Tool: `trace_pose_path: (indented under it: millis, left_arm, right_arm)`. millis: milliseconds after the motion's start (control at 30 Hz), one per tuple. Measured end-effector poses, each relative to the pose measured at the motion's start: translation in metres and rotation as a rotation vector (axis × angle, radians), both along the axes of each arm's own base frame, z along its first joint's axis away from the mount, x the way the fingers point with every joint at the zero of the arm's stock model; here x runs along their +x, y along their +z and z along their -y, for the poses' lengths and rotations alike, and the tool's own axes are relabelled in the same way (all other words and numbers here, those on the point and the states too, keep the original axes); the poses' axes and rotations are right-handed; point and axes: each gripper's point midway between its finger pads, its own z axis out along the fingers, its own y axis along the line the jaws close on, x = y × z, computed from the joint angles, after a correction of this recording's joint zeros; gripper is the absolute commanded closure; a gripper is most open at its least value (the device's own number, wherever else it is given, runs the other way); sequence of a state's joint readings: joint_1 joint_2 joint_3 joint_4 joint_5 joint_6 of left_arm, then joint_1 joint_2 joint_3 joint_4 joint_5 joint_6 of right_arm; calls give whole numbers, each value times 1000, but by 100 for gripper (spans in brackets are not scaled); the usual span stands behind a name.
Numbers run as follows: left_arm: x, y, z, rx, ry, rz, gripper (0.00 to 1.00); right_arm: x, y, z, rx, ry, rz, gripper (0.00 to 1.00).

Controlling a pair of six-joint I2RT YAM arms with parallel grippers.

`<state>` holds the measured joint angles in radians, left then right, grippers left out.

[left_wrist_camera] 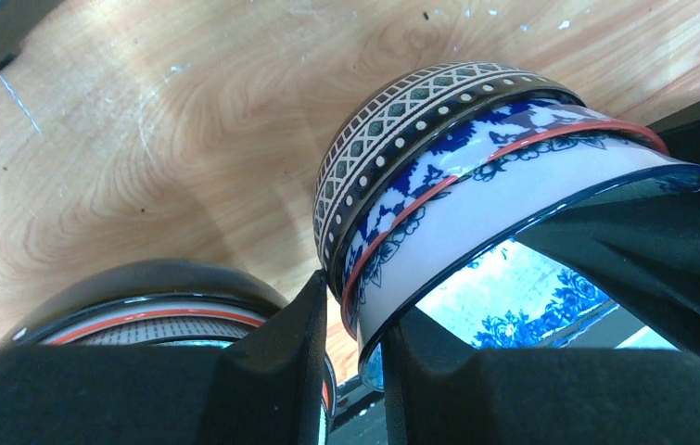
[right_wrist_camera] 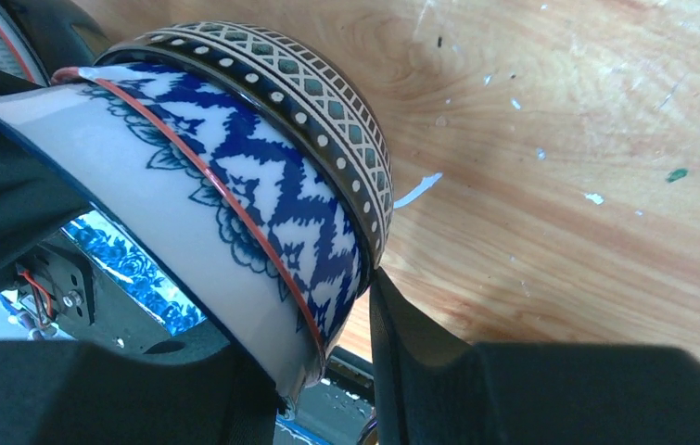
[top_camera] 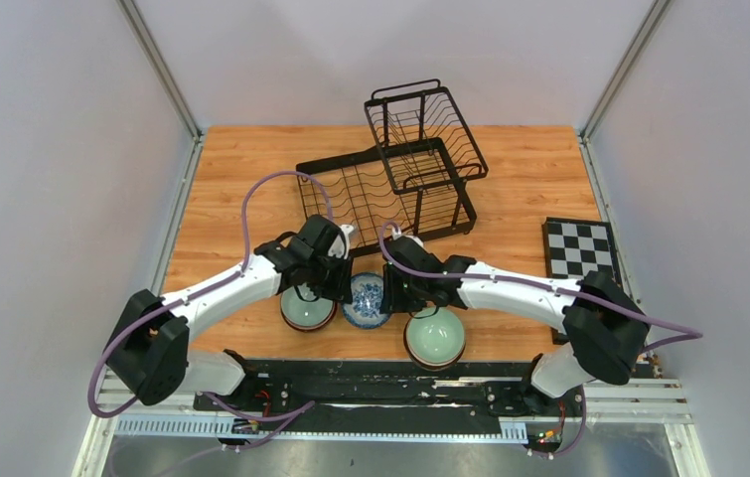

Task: Load the bowls into the dish rack
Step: Move the bowl to the center of the board.

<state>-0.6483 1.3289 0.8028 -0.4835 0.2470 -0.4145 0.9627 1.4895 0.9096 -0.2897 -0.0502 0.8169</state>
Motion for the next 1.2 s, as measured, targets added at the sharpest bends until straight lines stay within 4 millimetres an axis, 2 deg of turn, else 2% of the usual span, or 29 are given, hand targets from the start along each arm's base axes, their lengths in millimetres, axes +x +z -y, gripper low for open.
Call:
trace_pose_path:
  millis: [167,433,667,900,1033,1200]
  left_arm:
    - [-12,0,-4,15,-11,-26,100]
    - [-23,0,-6,22,-22,-57,97]
    - [-25,1,-8,29,-22,-63,87]
    - [-19,8,-9,50,-10,-38,77]
    - [-12,17,-7,51,-4,-11,75]
    - [0,32,2,14,-8,36,74]
  right_arm:
    - [-13,1,-3,-10,17,-14,97]
    - [-21,1,-3,-20,25,-31,96]
    - [-22,3,-3,-29,26,-35,83]
    - [-16,7,-3,-30,25,-22,70]
    - [-9,11,0,-44,26,-4,68]
    - [-7,3,3,-72,28,-15,65]
